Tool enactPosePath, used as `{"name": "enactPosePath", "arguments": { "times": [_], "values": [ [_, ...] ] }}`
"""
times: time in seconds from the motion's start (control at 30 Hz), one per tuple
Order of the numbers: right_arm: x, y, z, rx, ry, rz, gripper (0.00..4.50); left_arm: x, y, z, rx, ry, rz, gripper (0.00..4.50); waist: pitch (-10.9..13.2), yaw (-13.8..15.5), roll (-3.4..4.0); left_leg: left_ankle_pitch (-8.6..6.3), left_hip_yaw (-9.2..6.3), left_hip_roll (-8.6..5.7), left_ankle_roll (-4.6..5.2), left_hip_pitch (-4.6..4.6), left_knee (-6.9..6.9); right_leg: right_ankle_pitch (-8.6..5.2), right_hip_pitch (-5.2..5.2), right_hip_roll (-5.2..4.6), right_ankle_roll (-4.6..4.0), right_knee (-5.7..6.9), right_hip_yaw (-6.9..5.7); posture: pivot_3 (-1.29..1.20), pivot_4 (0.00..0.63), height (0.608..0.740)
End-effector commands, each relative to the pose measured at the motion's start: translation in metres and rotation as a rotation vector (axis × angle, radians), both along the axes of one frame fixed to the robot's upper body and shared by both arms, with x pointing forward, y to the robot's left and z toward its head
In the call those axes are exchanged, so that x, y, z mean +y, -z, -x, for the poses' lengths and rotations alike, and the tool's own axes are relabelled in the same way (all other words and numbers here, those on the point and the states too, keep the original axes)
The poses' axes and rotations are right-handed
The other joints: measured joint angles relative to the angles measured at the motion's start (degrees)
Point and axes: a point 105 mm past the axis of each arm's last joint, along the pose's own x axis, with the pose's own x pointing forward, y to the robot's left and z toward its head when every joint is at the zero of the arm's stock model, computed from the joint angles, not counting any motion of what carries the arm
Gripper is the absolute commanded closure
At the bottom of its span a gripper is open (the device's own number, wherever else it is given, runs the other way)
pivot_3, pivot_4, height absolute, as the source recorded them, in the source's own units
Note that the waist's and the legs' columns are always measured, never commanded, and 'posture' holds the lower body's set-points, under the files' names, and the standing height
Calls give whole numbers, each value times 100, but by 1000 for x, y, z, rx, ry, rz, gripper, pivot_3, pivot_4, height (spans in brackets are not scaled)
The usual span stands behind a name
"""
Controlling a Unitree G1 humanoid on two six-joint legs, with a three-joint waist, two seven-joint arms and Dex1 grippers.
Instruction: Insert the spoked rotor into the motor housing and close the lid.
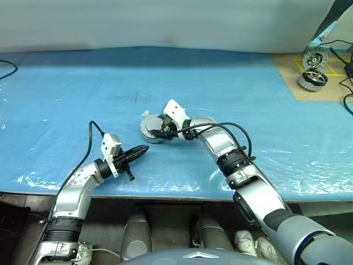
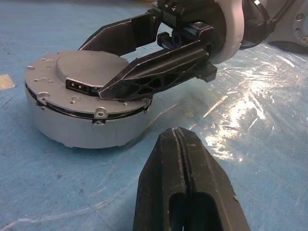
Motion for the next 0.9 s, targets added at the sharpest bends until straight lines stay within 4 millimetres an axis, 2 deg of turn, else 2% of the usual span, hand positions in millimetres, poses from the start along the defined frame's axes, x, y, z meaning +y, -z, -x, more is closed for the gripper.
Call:
{"name": "enactPosePath", "arguments": {
  "times": [0.03, 0.17, 0.33, 0.5, 0.63, 0.8, 0.9],
  "values": [
    [-6, 9, -2, 14, 23, 24, 1396, -3, -12, -1, -44, 18, -4, 4500, 0, 0, 0, 0, 0, 0, 0, 2, 3, -1, 0, 0, -1, 7, 2, 0, 150, 740],
    [-7, 16, -1, 14, 26, 49, 1396, -4, -20, -10, -47, 17, -6, 4500, 0, 12, 0, 0, 0, 0, 0, 7, 21, -3, 0, -3, -4, 31, 6, 0, 150, 740],
    [-4, 20, 0, 31, 35, 49, 1396, -14, -34, -8, -61, 21, -1, 4500, 0, 1, 0, 0, 5, -2, 0, 13, 32, -3, 0, -4, -4, 40, 20, 0, 150, 740],
    [4, 30, 7, 62, 30, 69, 1396, -31, -47, 7, -69, 29, 2, 4500, -1, -13, 1, 0, 8, 0, 0, 19, 30, -4, 0, -2, -5, 42, 24, 0, 150, 740],
    [4, 32, 8, 75, 40, 77, 1396, -36, -51, 18, -63, 26, 2, 4500, -3, -33, 3, -1, 9, 0, 0, 25, 26, -4, 0, 0, -5, 42, 27, 0, 150, 740],
    [7, 32, 11, 109, 31, 68, 1396, -22, -45, 28, -47, -5, -10, 4500, -6, -58, 8, -1, 11, -1, 0, 27, 24, -5, 0, 1, -5, 41, 32, 0, 150, 740],
    [8, 31, 12, 127, 31, 52, 1396, -8, -41, 23, -43, -25, -17, 4500, -6, -79, 8, -1, 11, -1, 0, 27, 21, -6, -1, 2, -5, 39, 31, 0, 150, 740]
  ]
}}
